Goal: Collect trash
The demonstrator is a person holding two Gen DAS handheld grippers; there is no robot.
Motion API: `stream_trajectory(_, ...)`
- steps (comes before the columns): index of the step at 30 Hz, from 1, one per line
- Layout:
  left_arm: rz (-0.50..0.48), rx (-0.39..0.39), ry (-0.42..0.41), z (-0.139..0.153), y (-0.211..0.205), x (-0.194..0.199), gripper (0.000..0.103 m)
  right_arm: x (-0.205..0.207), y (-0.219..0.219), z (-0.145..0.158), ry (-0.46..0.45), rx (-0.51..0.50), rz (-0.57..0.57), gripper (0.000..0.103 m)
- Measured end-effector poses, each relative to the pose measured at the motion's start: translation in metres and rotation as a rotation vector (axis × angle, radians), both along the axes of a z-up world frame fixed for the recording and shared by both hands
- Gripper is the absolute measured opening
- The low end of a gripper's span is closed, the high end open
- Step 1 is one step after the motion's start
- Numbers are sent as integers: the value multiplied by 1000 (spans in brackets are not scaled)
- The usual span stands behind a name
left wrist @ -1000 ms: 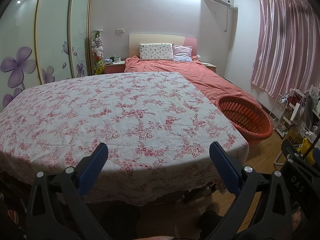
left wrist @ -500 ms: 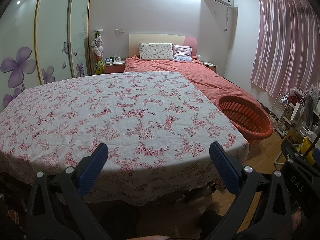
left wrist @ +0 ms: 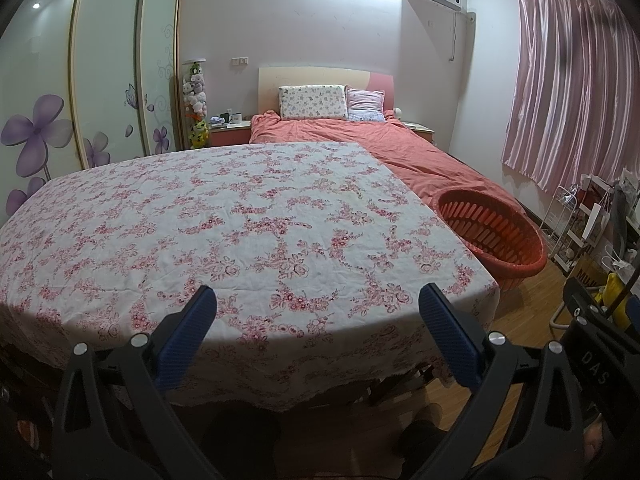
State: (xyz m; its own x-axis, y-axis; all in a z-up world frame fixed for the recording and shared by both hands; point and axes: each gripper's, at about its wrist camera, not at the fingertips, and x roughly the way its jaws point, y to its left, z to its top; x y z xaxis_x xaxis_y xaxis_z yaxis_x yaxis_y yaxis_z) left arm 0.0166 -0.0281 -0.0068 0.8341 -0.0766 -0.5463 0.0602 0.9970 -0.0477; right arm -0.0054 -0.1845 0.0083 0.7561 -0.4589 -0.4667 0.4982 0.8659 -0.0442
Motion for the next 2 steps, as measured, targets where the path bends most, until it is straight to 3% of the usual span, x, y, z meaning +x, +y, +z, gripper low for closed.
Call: stream_trajectory(2,0,-1,-1,0,0,1,99,0,0,0,-1,0,0,101)
